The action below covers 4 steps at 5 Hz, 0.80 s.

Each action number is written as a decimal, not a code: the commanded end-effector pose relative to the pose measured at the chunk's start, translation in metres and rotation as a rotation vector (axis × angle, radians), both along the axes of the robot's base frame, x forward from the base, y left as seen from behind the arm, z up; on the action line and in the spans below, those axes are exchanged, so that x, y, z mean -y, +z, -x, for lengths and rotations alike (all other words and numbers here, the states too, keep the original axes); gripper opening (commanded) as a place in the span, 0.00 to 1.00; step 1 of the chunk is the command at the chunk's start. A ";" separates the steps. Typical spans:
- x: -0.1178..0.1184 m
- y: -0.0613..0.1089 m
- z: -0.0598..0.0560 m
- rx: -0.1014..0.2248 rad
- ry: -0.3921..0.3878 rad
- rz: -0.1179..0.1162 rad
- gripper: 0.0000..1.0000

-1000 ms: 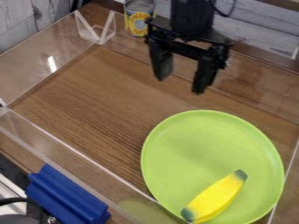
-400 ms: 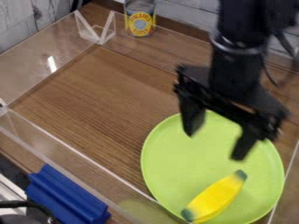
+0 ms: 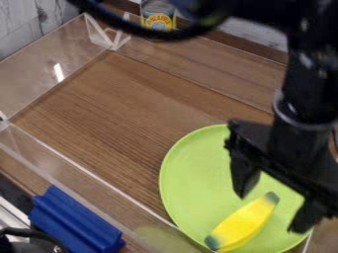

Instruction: Put the banana in the green plate

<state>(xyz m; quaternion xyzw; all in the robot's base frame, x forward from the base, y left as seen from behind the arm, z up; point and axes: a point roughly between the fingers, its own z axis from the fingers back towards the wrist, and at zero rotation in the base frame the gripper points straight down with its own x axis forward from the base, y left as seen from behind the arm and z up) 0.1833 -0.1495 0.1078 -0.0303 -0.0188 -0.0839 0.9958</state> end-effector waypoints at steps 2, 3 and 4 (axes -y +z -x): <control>0.006 -0.022 0.007 0.034 -0.035 0.022 1.00; 0.004 -0.031 0.005 0.042 -0.047 0.021 1.00; 0.002 -0.039 0.003 0.046 -0.057 0.018 1.00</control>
